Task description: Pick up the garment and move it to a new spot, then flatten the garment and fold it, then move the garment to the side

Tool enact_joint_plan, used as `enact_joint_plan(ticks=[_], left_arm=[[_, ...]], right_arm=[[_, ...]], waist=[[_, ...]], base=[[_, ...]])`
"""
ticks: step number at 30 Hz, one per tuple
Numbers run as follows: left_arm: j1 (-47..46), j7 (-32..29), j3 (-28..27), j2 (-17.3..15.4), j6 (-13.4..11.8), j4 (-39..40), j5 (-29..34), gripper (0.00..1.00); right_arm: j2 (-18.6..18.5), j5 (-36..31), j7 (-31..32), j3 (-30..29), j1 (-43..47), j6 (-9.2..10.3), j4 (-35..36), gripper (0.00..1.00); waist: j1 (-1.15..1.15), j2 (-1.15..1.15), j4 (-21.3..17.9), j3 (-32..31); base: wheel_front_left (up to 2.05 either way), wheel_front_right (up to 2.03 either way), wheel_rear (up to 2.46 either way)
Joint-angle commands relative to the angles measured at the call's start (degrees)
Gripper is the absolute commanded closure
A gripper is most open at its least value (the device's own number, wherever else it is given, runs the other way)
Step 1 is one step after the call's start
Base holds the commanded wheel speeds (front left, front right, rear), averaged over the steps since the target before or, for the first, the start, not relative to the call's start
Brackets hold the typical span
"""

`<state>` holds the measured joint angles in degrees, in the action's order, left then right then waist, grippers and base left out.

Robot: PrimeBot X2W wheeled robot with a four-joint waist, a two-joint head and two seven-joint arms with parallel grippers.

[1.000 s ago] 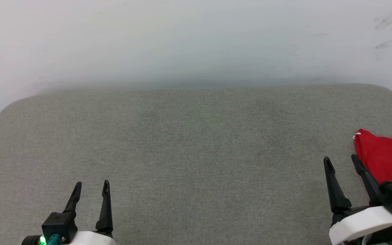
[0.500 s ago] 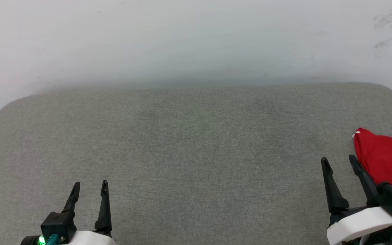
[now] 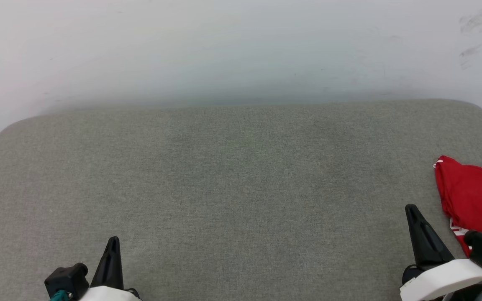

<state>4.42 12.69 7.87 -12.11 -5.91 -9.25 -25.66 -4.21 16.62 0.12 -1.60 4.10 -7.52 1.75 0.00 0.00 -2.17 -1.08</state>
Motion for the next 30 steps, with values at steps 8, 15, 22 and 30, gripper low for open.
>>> enact_joint_plan(ticks=[8, 15, 22, 30], left_arm=[[-2.62, -2.34, -2.25, 0.83, 1.88, 0.03, -8.51, 1.0], [-3.53, -4.06, -3.51, 1.66, 3.06, -0.42, -14.42, 1.0], [-4.31, -5.64, -4.66, 2.47, 4.15, -0.85, -19.86, 1.0], [-5.12, -7.34, -5.91, 3.26, 5.3, -1.33, -25.62, 1.0]], right_arm=[[0.07, 9.94, 0.71, -0.68, -2.37, 0.01, -1.23, 1.0], [0.14, 16.7, 1.24, -1.05, -3.24, 0.01, -2.7, 1.0], [0.21, 22.91, 1.74, -1.4, -4.06, 0.01, -4.04, 1.0], [0.3, 29.45, 2.27, -1.79, -4.95, 0.01, -5.46, 1.0]], waist=[[0.0, 0.0, 0.16, 0.08], [0.0, 0.0, 0.29, 0.16], [0.0, 0.0, 0.42, 0.23], [0.0, 0.0, 0.56, 0.32]], base=[[0.0, 0.0, 0.0], [0.0, 0.0, 0.0], [0.0, 0.0, 0.0], [0.0, 0.0, 0.0]])
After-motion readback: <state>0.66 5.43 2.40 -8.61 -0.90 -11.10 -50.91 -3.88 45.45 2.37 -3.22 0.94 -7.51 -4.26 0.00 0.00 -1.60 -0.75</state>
